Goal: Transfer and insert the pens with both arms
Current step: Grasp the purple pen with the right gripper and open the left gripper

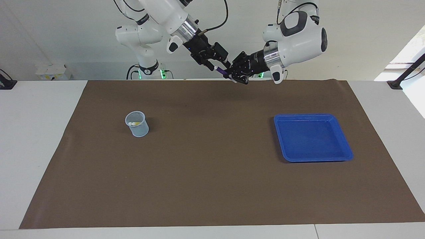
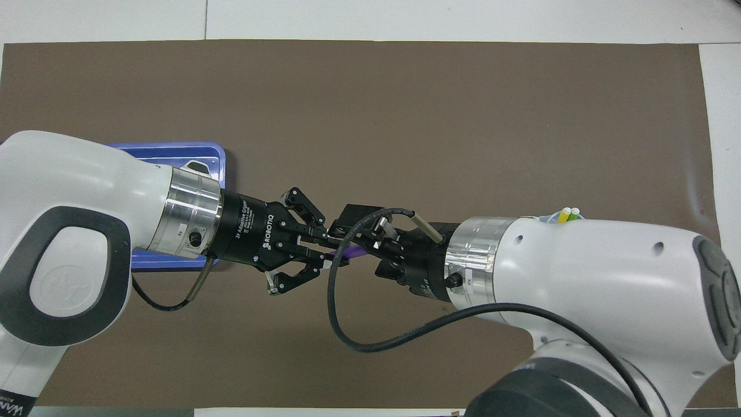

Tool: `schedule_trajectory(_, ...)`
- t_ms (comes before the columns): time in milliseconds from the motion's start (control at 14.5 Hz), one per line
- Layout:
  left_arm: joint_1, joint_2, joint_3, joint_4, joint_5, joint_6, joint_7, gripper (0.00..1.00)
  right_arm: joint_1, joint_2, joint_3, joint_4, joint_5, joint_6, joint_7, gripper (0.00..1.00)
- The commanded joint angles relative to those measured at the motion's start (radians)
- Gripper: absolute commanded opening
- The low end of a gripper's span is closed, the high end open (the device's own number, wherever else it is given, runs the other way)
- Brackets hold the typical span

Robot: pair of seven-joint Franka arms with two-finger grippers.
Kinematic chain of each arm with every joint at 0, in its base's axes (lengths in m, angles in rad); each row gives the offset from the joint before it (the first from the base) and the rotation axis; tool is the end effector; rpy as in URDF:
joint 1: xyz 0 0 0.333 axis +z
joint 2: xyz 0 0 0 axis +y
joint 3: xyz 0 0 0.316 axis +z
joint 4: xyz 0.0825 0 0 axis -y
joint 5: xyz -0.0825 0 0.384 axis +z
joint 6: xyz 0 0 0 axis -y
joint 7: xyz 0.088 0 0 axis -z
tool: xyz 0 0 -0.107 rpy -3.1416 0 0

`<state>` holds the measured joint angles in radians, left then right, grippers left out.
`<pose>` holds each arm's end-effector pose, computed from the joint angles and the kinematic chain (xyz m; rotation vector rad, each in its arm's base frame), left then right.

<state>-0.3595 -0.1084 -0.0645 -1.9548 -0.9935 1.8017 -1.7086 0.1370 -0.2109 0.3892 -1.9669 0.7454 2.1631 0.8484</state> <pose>0.4566 -0.2848 0.5562 1.7659 1.7380 -1.1446 0.4419 0.3081 0.6054 -2.3098 0.7346 0.1145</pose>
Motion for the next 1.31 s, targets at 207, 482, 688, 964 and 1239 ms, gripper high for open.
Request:
schedule_trajectory(207, -0.015, -0.034, 0.011, -0.036, -0.017, 0.022, -0.017, 0.0, -0.016, -0.019, -0.001, -0.015, -0.012, -0.02, -0.028, 0.08)
schedule_trajectory(482, -0.015, -0.034, 0.011, -0.036, -0.017, 0.022, -0.017, 0.0, -0.022, -0.018, -0.004, -0.015, -0.012, -0.022, -0.063, 0.07)
schedule_trajectory(688, -0.015, -0.034, 0.011, -0.036, -0.017, 0.027, -0.014, 0.0, -0.031, -0.018, -0.004, -0.013, -0.012, -0.026, -0.074, 0.0)
schedule_trajectory(964, -0.016, -0.031, 0.012, -0.026, -0.013, 0.059, -0.051, 1.0, -0.034, -0.01, -0.009, 0.003, -0.021, -0.072, -0.08, 0.0)
schedule_trajectory(1239, -0.015, -0.027, 0.014, -0.023, -0.004, 0.062, -0.046, 1.0, -0.146, 0.027, -0.01, 0.11, -0.129, -0.288, -0.263, 0.0)
